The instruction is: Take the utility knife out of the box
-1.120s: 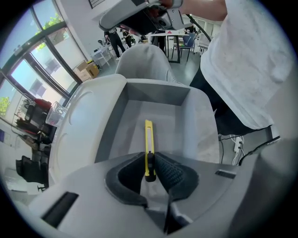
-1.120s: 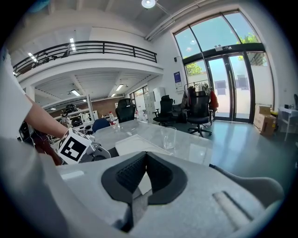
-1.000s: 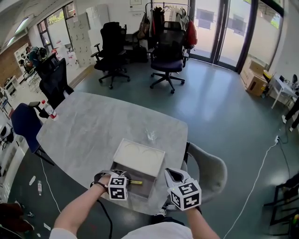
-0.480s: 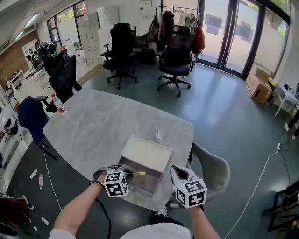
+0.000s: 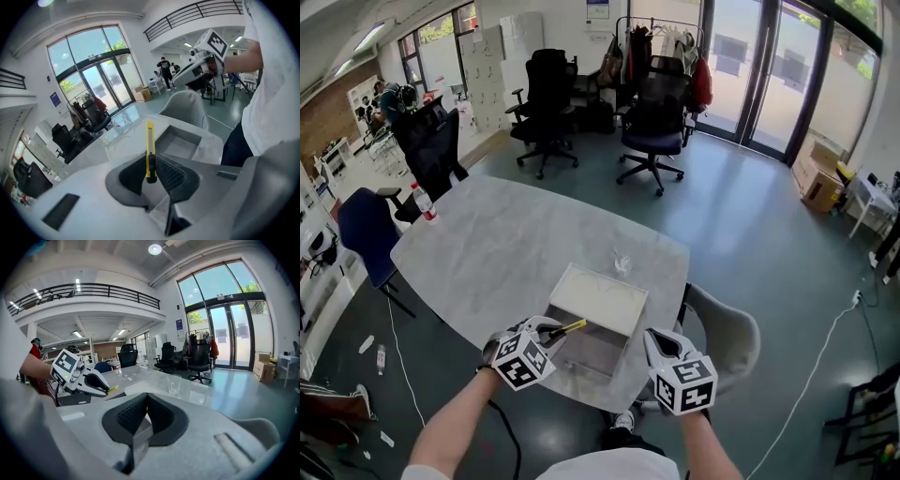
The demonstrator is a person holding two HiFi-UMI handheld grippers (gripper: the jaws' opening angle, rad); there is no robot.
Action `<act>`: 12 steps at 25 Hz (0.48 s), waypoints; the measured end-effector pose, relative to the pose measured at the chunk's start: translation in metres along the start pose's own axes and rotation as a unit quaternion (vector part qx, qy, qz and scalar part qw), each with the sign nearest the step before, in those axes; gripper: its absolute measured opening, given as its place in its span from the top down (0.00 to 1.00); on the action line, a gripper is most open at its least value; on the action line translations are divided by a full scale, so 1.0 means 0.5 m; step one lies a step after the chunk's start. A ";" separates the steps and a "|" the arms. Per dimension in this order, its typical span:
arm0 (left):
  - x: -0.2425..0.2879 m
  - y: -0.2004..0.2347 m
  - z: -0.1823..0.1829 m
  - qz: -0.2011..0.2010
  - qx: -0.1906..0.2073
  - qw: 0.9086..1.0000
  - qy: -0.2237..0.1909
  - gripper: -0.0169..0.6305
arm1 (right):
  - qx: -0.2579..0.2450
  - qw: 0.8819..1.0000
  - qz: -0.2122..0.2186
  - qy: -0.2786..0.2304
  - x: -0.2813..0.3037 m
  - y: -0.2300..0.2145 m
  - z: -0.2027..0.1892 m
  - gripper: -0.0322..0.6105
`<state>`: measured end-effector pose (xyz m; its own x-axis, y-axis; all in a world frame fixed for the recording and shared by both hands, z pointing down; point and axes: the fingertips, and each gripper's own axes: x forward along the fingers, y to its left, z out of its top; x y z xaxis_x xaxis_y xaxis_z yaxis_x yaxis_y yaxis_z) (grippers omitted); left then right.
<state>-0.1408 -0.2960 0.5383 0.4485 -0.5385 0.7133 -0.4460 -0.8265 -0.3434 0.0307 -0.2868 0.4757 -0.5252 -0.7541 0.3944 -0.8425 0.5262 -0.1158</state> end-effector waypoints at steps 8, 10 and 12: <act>-0.063 0.009 0.023 0.058 -0.079 0.993 -0.064 0.88 | -0.011 1.000 0.000 -0.010 -0.031 0.017 0.004 0.94; -0.078 0.009 0.028 0.073 -0.102 0.989 -0.080 0.88 | -0.012 1.000 0.000 -0.013 -0.041 0.021 0.005 0.94; -0.093 0.013 0.030 0.089 -0.127 0.983 -0.098 0.88 | -0.012 1.000 0.000 -0.016 -0.048 0.026 0.007 0.94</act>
<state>-0.1530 -0.2787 0.4936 0.4756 -0.7127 0.5157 -0.6985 -0.6623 -0.2711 0.0320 -0.2633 0.4618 -0.5285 -0.7664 0.3652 -0.8399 0.5345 -0.0937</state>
